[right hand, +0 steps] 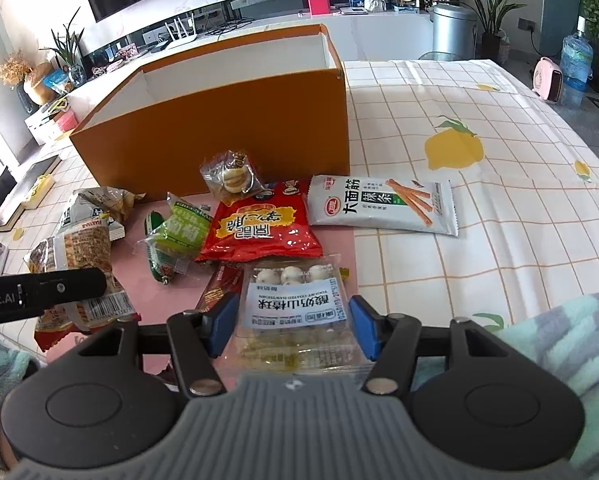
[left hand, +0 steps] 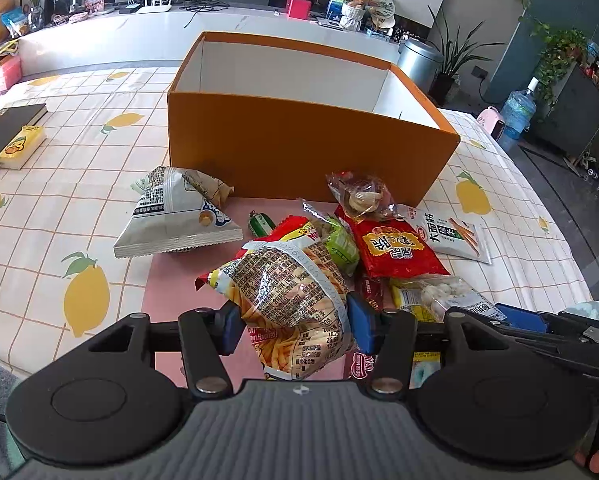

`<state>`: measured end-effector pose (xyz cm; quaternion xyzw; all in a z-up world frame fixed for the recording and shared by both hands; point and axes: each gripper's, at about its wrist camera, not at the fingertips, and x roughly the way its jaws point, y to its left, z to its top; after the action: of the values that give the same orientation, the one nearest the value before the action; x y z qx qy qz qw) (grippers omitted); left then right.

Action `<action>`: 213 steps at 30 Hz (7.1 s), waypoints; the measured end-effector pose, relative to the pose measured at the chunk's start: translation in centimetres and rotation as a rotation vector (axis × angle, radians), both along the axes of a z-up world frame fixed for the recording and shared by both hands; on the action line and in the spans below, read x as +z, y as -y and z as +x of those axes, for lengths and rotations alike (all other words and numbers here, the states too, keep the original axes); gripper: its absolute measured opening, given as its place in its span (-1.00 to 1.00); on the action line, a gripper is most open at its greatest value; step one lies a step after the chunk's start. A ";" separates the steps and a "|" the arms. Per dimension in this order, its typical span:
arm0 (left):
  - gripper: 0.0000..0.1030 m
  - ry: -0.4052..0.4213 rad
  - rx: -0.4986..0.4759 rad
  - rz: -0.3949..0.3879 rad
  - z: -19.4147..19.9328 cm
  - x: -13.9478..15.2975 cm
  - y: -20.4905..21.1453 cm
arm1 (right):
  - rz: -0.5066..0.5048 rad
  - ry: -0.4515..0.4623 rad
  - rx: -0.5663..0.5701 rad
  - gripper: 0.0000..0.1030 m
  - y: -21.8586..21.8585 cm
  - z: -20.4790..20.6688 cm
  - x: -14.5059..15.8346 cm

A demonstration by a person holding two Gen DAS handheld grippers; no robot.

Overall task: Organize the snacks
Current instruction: 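Carry both snacks into the orange box and open both tools to release, then withdraw both tools from the box back toward the snack pile, then grasp the white chip bag with left tool while right tool grasps the wrapped bun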

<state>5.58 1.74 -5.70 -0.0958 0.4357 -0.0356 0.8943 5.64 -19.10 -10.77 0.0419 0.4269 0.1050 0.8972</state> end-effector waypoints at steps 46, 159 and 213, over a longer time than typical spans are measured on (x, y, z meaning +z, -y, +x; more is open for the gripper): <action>0.16 0.157 -0.083 0.207 13.9 8.1 -1.6 | -0.152 0.244 0.165 0.13 -7.7 15.3 11.8; 0.85 0.085 0.027 -0.025 2.8 1.5 -5.3 | -0.035 0.290 -0.028 0.71 -3.9 3.3 2.3; -0.05 0.175 0.036 0.222 4.8 -3.8 -3.8 | -0.065 0.262 0.071 -0.20 -8.4 9.6 -3.1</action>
<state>10.35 5.51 -9.53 -0.0008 0.3556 0.0208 0.9344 15.19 -10.66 -13.89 -0.0162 0.3105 0.1274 0.9419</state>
